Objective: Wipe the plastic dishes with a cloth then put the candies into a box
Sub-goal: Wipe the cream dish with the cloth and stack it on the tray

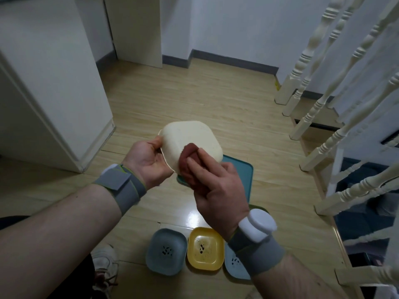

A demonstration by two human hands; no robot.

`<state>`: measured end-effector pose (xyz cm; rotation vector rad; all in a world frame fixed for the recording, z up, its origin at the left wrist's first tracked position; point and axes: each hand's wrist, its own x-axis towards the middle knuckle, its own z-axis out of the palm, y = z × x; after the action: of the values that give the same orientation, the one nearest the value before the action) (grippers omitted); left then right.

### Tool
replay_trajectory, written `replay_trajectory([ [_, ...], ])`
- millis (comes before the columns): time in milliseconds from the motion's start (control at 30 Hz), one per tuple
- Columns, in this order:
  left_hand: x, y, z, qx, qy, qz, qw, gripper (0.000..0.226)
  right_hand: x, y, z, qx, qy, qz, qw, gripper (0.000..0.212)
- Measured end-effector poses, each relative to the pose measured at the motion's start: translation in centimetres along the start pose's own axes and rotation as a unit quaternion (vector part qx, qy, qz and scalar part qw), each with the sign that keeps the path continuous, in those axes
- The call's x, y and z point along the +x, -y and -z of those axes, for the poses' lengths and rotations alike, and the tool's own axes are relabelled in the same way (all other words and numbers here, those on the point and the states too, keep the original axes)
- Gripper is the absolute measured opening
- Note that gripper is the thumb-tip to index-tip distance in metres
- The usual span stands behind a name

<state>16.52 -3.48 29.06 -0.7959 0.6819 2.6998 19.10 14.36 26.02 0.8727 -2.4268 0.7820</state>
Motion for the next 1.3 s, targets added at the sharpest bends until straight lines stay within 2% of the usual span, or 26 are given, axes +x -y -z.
replay_trajectory([
  [67,-0.2,-0.1,-0.1,0.003,0.019,-0.016,1.000,0.045,0.2,-0.6,-0.2,0.038,-0.022,-0.077,0.996,0.060],
  [133,-0.5,0.2,-0.2,0.016,0.037,-0.020,0.999,0.043,0.3,-0.7,0.1,0.112,-0.044,-0.203,0.972,0.064],
  [167,-0.6,0.3,-0.2,0.023,0.043,-0.016,0.999,0.043,0.5,-0.5,0.4,0.182,-0.046,-0.278,0.942,0.063],
  [233,-0.6,0.4,0.0,0.042,0.053,-0.009,0.998,0.044,0.9,-0.3,1.3,0.349,-0.033,-0.411,0.842,0.055],
  [267,-0.5,0.4,0.1,0.051,0.057,-0.004,0.997,0.045,1.2,-0.4,1.8,0.401,-0.031,-0.444,0.801,0.051],
  [433,-0.6,-0.2,0.1,0.111,0.072,0.014,0.991,0.044,2.5,-2.2,3.5,0.417,-0.055,-0.493,0.761,0.037],
  [500,-1.0,0.1,-0.2,0.153,0.068,0.006,0.986,0.041,2.7,-2.6,4.1,0.415,-0.021,-0.493,0.764,0.039],
  [600,-1.5,1.3,-0.8,0.234,0.058,-0.027,0.970,0.036,2.9,-3.4,4.3,0.374,0.007,-0.481,0.793,0.047],
  [733,-1.7,3.2,-0.7,0.370,0.045,-0.053,0.926,0.028,3.1,-3.1,3.9,0.321,0.049,-0.428,0.843,0.051],
  [834,-1.3,4.1,-0.3,0.336,0.043,-0.036,0.940,0.026,2.9,-1.6,2.9,0.284,0.097,-0.351,0.887,0.054],
  [934,-1.1,4.7,-0.4,0.241,0.047,0.010,0.969,0.031,2.4,-0.1,1.8,0.237,0.123,-0.239,0.934,0.056],
  [1000,-0.8,4.4,-0.3,0.187,0.032,0.023,0.982,0.038,1.8,0.9,1.1,0.200,0.150,-0.175,0.952,0.054],
  [1100,-0.4,3.0,-0.1,0.129,-0.010,0.011,0.992,0.045,0.4,1.4,0.0,0.129,0.126,-0.115,0.977,0.053],
  [1167,-0.2,1.9,0.1,0.093,-0.024,-0.002,0.995,0.049,0.2,0.7,0.1,0.141,0.089,-0.143,0.976,0.057],
  [1300,-0.5,2.0,0.2,0.126,0.000,0.011,0.992,0.045,0.9,-1.9,1.7,0.147,0.065,-0.333,0.929,0.054],
])
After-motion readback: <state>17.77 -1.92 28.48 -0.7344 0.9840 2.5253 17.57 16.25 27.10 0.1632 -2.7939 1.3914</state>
